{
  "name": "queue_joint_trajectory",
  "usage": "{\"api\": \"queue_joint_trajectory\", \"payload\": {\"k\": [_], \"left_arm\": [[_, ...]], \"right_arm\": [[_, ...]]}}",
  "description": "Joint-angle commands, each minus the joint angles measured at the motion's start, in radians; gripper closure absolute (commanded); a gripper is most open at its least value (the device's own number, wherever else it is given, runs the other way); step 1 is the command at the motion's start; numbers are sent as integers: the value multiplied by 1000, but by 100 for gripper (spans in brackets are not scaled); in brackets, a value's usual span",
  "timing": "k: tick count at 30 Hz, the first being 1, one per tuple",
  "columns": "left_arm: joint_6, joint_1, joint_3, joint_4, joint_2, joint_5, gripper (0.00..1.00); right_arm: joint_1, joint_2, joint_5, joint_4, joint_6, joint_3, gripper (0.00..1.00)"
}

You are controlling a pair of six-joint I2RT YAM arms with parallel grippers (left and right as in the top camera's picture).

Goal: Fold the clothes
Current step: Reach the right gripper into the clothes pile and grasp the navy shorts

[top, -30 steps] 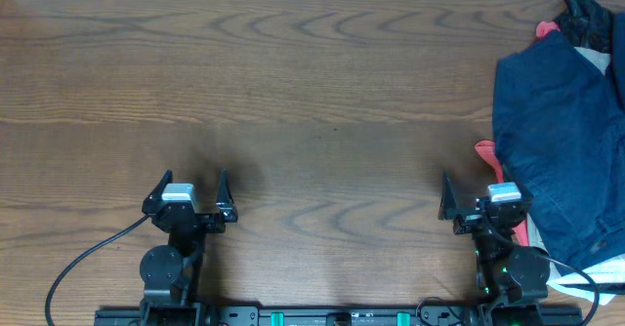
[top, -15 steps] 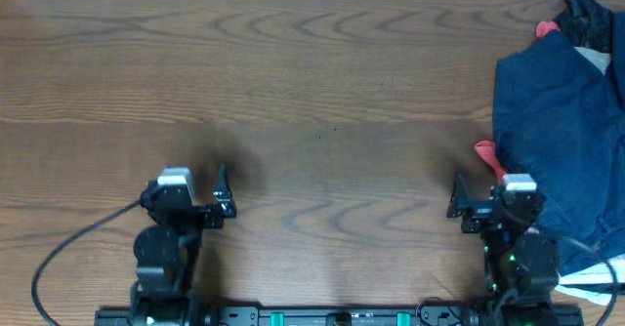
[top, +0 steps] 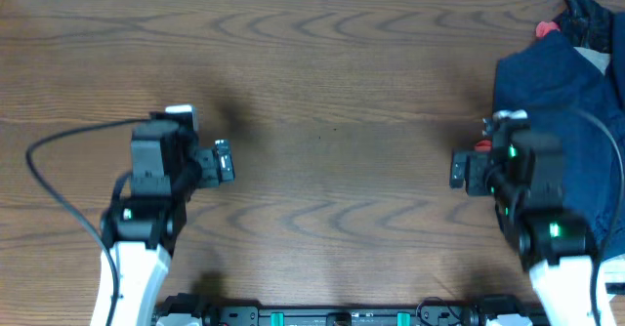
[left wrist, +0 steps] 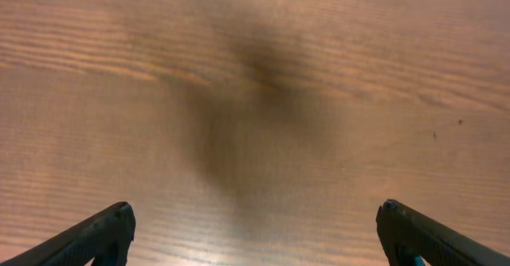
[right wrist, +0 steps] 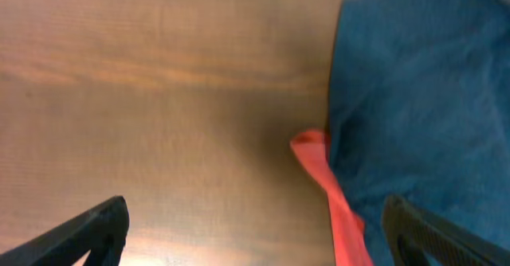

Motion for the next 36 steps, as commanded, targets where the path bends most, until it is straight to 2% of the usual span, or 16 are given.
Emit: {"api": "queue_joint_trajectory", "payload": {"k": [1,6,10,14,21,23,28,31,34,36], "left_arm": [[-5,-3,74,-46,70,-8,2],[-5,-3,76,-58,103,-8,2],[-5,-3,76,-50,107,-8,2],[-5,-3,76,-39,107,-8,2],[-5,-3,75,-39,107,-8,2],[-5,-3,76,-38,107,-8,2],[-5,-3,76,-38,107,-8,2],[-5,-3,75,-34,107,-8,2],[-5,-3,76,-35,107,-8,2],[-5,-3,76,-35,107,-8,2]], "right_arm": [[-31,132,-10,-41,13,119,1],[-31,262,-48,42,14,172,1],[-32,357,60,178,18,166,1],[-59,472,179,248,80,166,1],[-165,684,212,340,212,166,10],[-189,735,192,371,228,166,17],[-219,842,109,472,228,166,27],[-219,874,108,491,227,166,38],[-221,886,108,492,228,166,55],[-221,886,108,492,227,166,73]]}}
